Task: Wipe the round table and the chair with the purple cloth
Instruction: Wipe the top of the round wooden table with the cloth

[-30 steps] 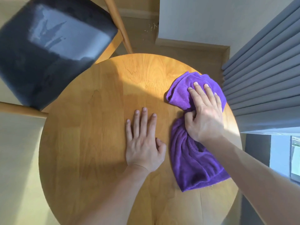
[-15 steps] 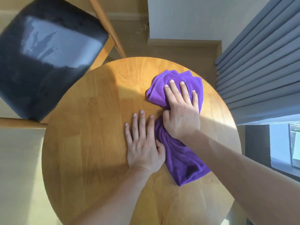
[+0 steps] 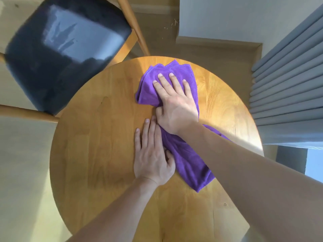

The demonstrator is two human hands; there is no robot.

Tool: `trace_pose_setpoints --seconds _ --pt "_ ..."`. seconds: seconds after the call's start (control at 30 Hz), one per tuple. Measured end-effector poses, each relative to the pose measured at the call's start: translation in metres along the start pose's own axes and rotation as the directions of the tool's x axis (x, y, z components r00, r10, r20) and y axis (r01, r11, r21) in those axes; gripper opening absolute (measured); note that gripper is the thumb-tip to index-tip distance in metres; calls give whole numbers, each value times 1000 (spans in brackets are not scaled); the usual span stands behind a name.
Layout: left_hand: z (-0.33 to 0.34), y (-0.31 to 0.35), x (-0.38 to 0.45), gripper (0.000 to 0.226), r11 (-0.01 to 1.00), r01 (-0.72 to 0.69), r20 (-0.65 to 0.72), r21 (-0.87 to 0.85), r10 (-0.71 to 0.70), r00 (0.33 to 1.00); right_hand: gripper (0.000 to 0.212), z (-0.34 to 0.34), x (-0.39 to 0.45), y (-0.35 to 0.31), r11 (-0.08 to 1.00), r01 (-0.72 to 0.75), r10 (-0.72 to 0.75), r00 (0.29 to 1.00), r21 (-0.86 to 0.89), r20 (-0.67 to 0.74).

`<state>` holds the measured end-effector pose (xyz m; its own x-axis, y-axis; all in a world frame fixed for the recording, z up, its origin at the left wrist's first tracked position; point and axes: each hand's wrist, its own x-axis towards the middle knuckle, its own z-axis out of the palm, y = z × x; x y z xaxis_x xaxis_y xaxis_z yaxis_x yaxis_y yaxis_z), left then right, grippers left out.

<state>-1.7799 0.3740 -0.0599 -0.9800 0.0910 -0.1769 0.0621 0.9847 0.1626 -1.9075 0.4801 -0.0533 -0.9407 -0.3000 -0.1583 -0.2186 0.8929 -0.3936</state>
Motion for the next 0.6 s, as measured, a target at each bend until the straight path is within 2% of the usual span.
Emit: trace_pose_setpoints --seconds 0.1,0.23,0.3,0.37,0.47,0.53,0.6 --pt "-2 1 0 87 999 -1 -10 -39 1 1000 76 -9 -7 16 992 119 -123 986 41 111" --pt "-1 1 0 83 999 -1 1 -45 1 1000 79 -29 -21 59 939 327 -343 916 109 209" --pt "-1 1 1 84 999 7 11 -54 -7 1000 81 -38 -20 78 928 360 -374 897 99 237" --pt "-3 2 2 87 998 18 17 -62 -17 1000 82 -45 -10 87 953 294 -303 925 73 231" --pt "-4 3 2 88 997 28 16 -74 -27 1000 82 -45 17 74 996 79 -86 980 45 182" --pt "-3 3 2 88 997 26 13 -75 -25 1000 79 -36 37 52 999 -48 46 990 10 134" --pt "-4 2 1 88 997 28 17 -77 -26 999 77 -24 50 26 993 -107 111 989 -46 93"
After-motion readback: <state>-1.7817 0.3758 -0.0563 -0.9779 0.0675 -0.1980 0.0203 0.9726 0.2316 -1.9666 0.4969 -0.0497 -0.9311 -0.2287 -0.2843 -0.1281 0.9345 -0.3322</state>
